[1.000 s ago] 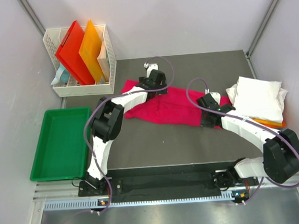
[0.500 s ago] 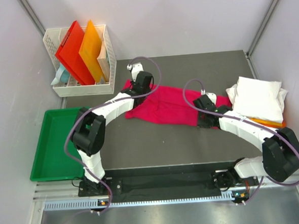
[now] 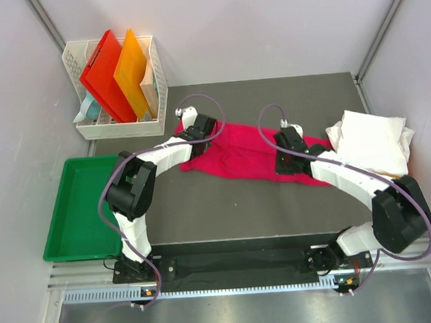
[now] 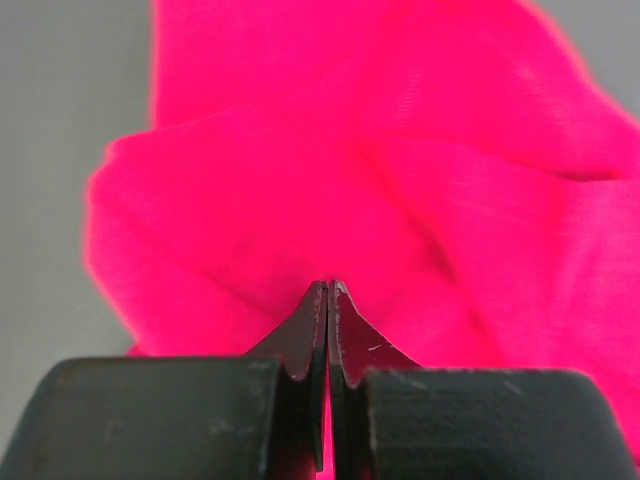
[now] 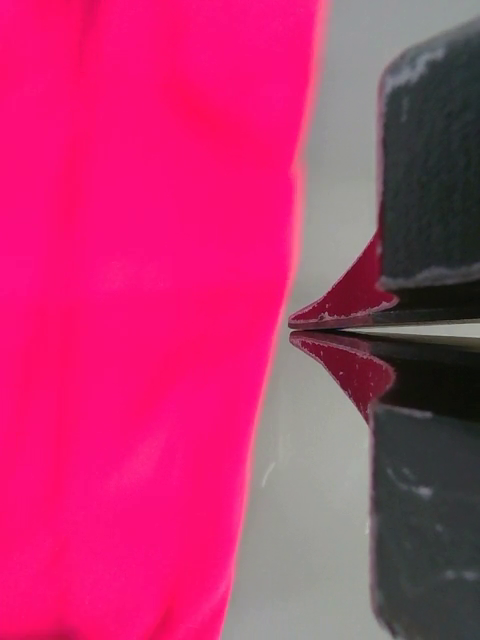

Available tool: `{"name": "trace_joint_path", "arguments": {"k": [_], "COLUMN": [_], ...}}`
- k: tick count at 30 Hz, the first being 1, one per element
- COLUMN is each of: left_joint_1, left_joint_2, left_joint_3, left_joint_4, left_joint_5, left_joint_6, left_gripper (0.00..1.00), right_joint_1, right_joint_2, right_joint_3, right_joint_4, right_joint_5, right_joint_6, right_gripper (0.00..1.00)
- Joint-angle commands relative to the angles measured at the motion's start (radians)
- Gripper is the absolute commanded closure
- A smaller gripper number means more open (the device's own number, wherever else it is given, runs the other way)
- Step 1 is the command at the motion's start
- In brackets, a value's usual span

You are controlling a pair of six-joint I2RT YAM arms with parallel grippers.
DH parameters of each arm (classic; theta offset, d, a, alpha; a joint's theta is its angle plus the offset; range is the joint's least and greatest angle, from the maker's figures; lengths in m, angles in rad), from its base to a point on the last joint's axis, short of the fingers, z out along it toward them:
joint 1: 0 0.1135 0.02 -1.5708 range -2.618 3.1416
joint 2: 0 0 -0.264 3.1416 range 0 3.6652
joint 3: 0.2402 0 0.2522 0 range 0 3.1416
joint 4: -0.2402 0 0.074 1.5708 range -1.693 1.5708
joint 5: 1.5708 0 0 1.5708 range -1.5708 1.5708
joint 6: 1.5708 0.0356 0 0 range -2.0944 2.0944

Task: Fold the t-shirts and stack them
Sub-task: Fold the other side of the tshirt into a rectangle

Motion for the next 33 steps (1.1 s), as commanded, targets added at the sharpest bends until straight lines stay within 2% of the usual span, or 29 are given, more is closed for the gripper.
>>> {"name": "trace_joint_path", "arguments": {"k": [1, 6, 10, 13, 17, 25, 33], "left_joint_1": [0.050, 0.104, 0.125, 0.127, 0.127, 0.127, 0.127], "left_joint_2": [-0.082, -0.105, -0.111, -0.107, -0.102, -0.087, -0.087], "left_joint_3": [-0.053, -0.132, -0.159, -0.165, -0.168, -0.165, -0.145], "left_joint_4": [-0.042, -0.026, -0.003, 0.008, 0.022, 0.036, 0.019], "left_joint_5": [-0.005, 0.059, 0.102, 0.123, 0.139, 0.171, 0.193], "left_joint_6": [-0.067, -0.090, -0.085, -0.078, -0.073, -0.084, -0.085], "left_gripper": [1.00, 1.00, 1.00, 1.00, 1.00, 1.00, 1.00], "right_joint_1": [0.019, 0.019, 0.022, 0.029, 0.083, 0.143, 0.131], "right_joint_2": [0.119, 0.349, 0.518, 0.617, 0.685, 0.850, 0.933], "right_joint_3": [0.175, 0.404, 0.617, 0.718, 0.800, 0.970, 0.987], "right_joint_4": [0.176, 0.228, 0.257, 0.300, 0.332, 0.265, 0.213], "right_joint_5": [-0.123, -0.242, -0.411, -0.519, -0.568, -0.690, -0.632], "right_joint_6": [-0.041, -0.043, -0.020, 0.023, 0.034, 0.022, 0.026], "right_gripper": [0.97, 0.92, 0.92, 0.92, 0.93, 0.95, 0.98]}}
